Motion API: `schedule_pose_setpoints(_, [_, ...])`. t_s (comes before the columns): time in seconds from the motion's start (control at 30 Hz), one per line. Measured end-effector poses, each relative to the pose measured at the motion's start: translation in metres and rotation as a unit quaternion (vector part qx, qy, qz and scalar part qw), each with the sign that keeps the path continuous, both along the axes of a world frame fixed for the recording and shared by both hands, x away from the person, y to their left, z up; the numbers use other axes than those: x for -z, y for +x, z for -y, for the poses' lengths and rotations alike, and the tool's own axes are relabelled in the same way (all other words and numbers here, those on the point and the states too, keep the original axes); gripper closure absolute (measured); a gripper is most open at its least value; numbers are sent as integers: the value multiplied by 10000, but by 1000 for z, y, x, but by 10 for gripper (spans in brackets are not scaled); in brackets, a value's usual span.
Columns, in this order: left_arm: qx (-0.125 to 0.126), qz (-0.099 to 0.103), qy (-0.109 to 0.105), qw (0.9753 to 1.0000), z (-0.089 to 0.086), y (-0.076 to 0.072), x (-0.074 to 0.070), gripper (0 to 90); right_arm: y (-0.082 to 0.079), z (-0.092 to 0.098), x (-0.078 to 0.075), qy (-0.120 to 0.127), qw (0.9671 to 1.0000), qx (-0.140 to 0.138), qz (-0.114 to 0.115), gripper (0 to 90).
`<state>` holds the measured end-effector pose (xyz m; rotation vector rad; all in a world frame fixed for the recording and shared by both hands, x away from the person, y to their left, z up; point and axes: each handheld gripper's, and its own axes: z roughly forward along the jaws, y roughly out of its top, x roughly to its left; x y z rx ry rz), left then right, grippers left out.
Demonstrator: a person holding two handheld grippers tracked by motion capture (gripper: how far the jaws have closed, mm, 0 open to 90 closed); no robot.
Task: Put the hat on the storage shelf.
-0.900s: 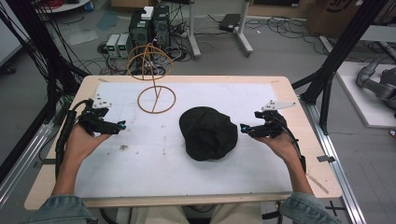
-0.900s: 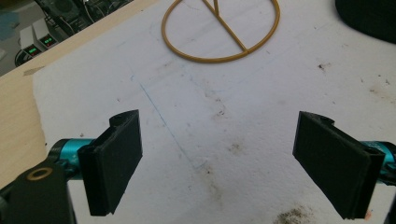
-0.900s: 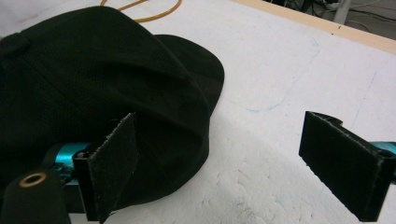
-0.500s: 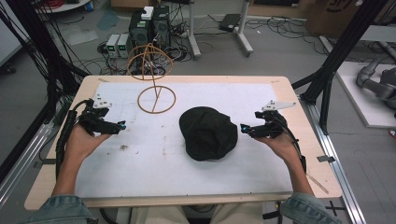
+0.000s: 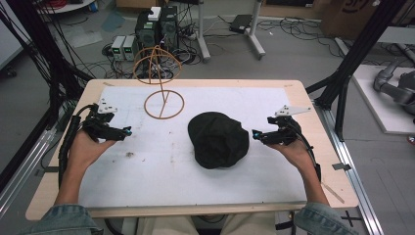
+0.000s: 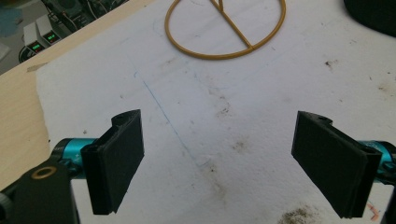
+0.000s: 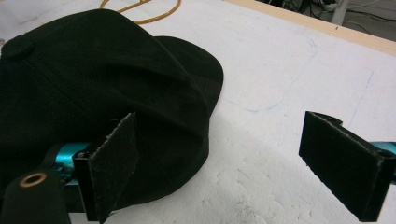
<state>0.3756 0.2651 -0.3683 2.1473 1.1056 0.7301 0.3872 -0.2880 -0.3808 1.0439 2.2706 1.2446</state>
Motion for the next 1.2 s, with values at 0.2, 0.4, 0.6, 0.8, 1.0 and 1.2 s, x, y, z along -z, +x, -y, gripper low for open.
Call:
schedule_pose_setpoints(0.2, [-13,-34,16,10000,0,1,2,177,-4,-3,-6,72,9999,-87,64,120])
schedule_pose_setpoints(0.4, [24,-39,20,10000,3,3,2,179,-11,-12,-16,269,9987,-386,173,141])
schedule_pose_setpoints(0.6, [53,-33,14,10000,5,6,1,179,-20,-22,-24,407,9951,-881,168,209])
schedule_pose_setpoints(0.8, [73,-63,44,9999,7,7,3,179,-25,-36,-25,380,9916,-1228,152,294])
schedule_pose_setpoints(1.0, [65,-52,-6,10000,7,6,2,179,-23,-45,-19,241,9903,-1351,223,380])
schedule_pose_setpoints(1.2, [46,-61,3,10000,4,3,3,180,-19,-48,-12,242,9889,-1457,154,455])
